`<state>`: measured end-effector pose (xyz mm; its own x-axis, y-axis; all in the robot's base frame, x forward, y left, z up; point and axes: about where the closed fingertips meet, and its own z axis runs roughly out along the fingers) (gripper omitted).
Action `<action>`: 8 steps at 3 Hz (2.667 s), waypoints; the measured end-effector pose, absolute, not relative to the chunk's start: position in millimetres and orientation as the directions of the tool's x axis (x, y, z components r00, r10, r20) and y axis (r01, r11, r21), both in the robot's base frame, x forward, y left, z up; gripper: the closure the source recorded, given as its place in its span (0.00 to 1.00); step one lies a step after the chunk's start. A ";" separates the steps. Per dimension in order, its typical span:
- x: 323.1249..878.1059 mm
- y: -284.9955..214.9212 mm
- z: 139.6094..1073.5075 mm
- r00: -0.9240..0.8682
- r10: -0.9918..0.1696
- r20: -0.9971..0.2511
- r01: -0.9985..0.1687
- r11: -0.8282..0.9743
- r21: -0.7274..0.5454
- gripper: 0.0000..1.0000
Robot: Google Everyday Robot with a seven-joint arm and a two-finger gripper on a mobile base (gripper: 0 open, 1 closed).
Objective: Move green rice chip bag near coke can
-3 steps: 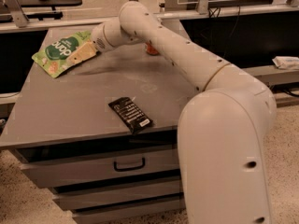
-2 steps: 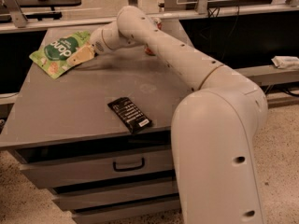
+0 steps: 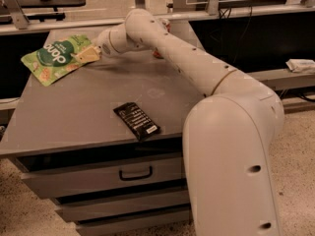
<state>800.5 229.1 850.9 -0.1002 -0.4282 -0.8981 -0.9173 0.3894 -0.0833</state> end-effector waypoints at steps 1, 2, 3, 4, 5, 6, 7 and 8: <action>800.0 220.3 861.5 -0.090 -0.411 -0.907 -0.908 0.408 -0.095 0.88; 790.3 206.7 883.1 -0.063 -0.387 -0.920 -0.896 0.428 -0.119 1.00; 772.8 185.7 909.1 -0.025 -0.370 -0.929 -0.880 0.449 -0.155 1.00; 751.5 160.1 929.2 0.004 -0.372 -0.928 -0.863 0.468 -0.191 1.00; 722.1 127.1 939.0 -0.008 -0.386 -0.922 -0.844 0.497 -0.201 1.00; 696.1 97.5 936.6 -0.054 -0.405 -0.913 -0.827 0.531 -0.186 1.00; 670.8 70.7 928.0 -0.117 -0.423 -0.898 -0.807 0.567 -0.162 1.00; 644.5 37.3 923.1 -0.182 -0.443 -0.878 -0.772 0.617 -0.151 1.00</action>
Offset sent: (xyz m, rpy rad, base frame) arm -0.0243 -0.0471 0.0653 0.0758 -0.1137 -0.0694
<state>644.5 37.3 923.1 -0.1821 -0.4433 -0.8777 -0.7724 0.6168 -0.1513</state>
